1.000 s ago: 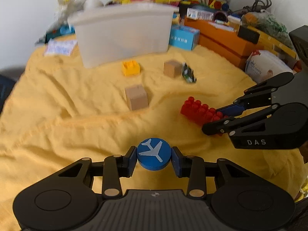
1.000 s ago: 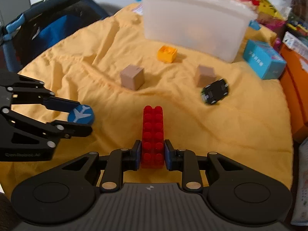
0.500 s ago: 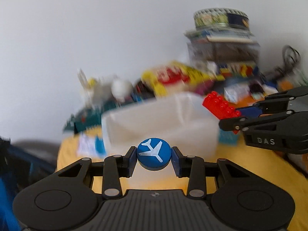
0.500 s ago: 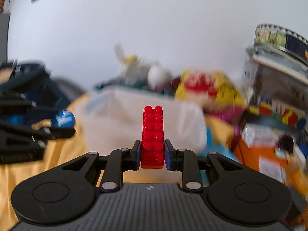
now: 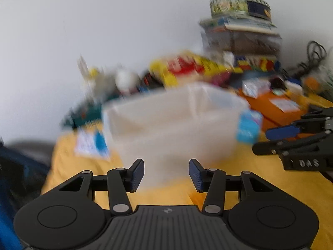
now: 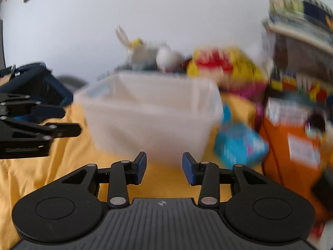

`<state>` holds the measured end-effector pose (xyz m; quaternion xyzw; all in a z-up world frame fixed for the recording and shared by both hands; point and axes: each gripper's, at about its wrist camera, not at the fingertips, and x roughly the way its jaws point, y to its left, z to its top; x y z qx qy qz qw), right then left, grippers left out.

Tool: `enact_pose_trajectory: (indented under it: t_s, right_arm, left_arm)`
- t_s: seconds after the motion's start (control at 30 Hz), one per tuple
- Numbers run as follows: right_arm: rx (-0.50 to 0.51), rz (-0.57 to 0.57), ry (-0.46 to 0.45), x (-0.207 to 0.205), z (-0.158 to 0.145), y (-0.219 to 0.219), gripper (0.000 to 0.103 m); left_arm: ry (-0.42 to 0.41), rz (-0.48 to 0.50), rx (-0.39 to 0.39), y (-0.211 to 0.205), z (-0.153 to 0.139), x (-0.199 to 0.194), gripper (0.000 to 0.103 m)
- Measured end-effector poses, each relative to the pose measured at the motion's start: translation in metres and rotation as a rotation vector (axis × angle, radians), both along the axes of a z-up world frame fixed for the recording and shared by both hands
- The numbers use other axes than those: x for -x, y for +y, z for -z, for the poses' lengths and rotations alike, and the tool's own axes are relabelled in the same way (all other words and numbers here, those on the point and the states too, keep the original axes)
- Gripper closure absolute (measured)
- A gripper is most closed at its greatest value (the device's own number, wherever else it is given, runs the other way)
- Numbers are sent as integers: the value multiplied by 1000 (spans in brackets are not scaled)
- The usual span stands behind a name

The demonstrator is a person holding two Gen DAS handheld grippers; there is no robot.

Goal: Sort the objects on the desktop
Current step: 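Grasp the beige wooden cube with the left gripper while the right grasps the brown cube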

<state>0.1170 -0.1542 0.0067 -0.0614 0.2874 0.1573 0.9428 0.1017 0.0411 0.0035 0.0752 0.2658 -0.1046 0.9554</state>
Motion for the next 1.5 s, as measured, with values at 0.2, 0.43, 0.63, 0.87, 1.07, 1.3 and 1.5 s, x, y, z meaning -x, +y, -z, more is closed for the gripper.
enact_pose_trajectory:
  t_s: [0.2,0.43,0.63,0.87,1.07,1.3,1.5]
  right_arm:
    - [46,6,101,38,30,-7,67]
    - [96,-23,119,52,43,1,67]
    - [126,-50,66,41,38,10,65]
    - [135,-81,94,-8,46,21,57]
    - [179,-107,202,-29,71,32,70]
    - [142,-216,185,34,48,34,70]
    - [192,-214,242,81,56,27,70]
  left_arm:
    - [155,58,-11,-25,50,32,51]
    - [262,5,5,-33,79,26,52]
    - [331,0,43,-23,82,34,67]
    - [360,7,52,-12,74,81,67]
    - [377,-33,70,-4,83,109,67]
    - [348,-40,71,-1,79,118,67]
    - [357,-23,71,-3,83,121,66]
